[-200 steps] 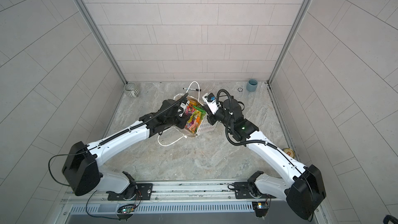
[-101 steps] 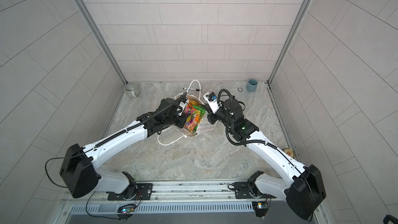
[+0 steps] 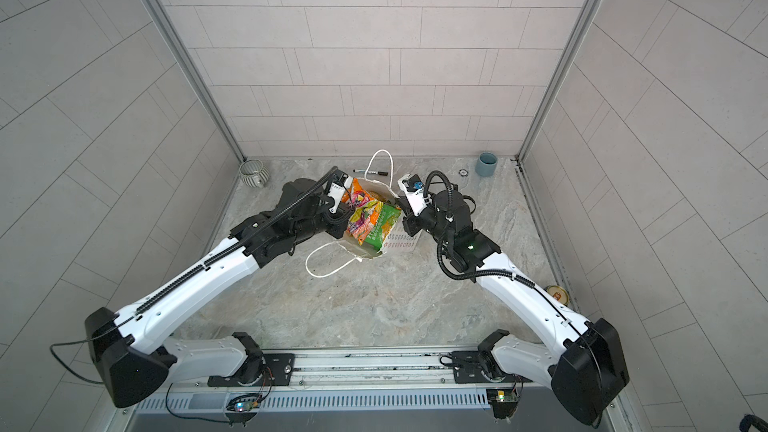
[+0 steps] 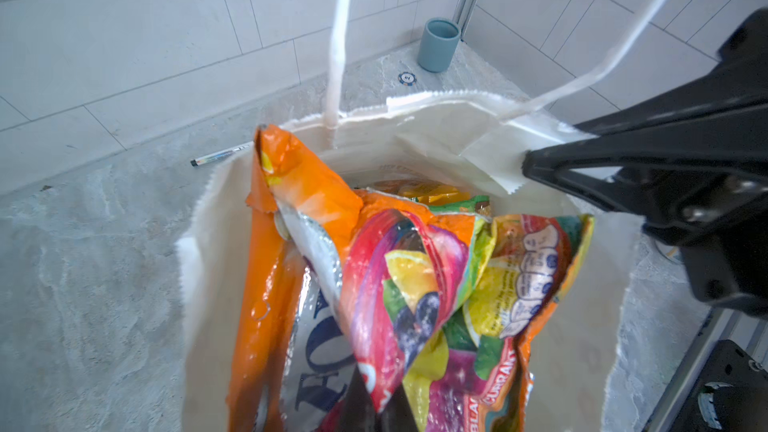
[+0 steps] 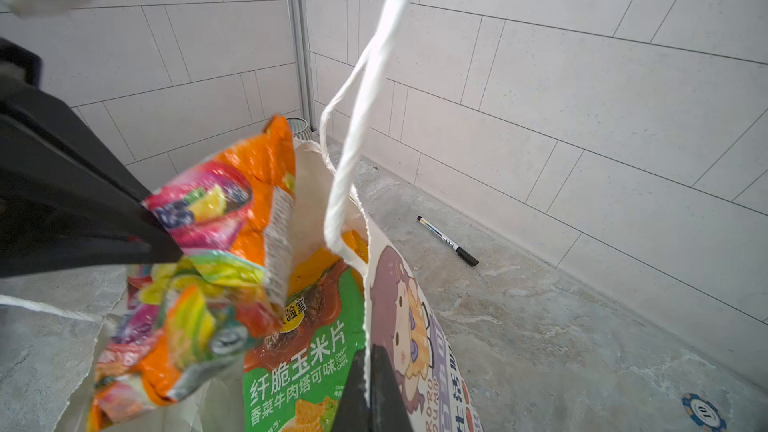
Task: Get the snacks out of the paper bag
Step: 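Grasp the FOX'S candy pack with the left gripper and lift it out, then carry the candy pack away from the bag and lower it onto the table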
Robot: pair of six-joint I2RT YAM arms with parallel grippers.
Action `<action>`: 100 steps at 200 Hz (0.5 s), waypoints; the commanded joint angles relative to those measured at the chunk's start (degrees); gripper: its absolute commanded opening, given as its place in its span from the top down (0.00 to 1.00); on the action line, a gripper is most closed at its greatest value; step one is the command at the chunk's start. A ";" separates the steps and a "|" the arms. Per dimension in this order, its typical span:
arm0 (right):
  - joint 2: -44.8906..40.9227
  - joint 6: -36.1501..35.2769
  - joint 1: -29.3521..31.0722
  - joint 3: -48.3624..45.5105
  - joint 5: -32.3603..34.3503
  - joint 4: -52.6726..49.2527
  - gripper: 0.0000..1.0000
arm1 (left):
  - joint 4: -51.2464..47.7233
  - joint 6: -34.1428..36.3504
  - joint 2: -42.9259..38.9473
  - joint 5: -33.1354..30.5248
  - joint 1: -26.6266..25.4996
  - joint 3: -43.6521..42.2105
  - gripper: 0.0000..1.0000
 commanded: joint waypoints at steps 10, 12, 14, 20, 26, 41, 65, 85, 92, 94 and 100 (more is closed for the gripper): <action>-2.66 1.35 -0.14 -0.12 0.27 3.78 1.00 | -0.72 0.52 -3.53 -3.88 0.11 6.25 1.00; -2.69 1.40 -0.15 -0.16 0.35 3.74 1.00 | -0.96 0.52 -3.57 -4.22 0.13 6.67 1.00; -2.70 1.37 -0.11 -0.15 0.41 3.73 1.00 | -1.19 0.41 -3.47 -4.64 0.17 7.10 1.00; -2.78 1.32 -0.10 -0.23 0.47 3.74 1.00 | -2.15 0.40 -3.46 -5.93 0.32 8.58 1.00; -2.86 1.36 -0.10 -0.26 0.62 3.68 1.00 | -2.82 0.27 -3.39 -7.32 0.66 9.91 1.00; -2.96 1.45 -0.10 -0.08 0.26 3.28 1.00 | -2.92 0.25 -3.68 -9.94 2.18 12.33 1.00; -3.37 1.36 -0.10 -0.02 0.51 2.58 1.00 | -4.18 -0.44 -2.56 -10.21 9.67 16.19 1.00; -3.86 1.43 -0.09 -0.21 1.12 2.55 1.00 | -3.54 0.46 -0.73 -8.33 17.57 16.88 1.00; -4.01 1.35 -0.10 -0.17 1.33 2.40 1.00 | -3.14 0.84 0.06 -7.99 20.38 16.68 1.00; -4.02 1.40 -0.14 -0.13 1.31 2.45 1.00 | -3.03 0.82 0.36 -7.82 21.28 16.57 1.00; -4.09 1.40 -0.17 -0.17 1.24 2.37 1.00 | -2.64 1.00 1.02 -6.85 23.86 16.09 1.00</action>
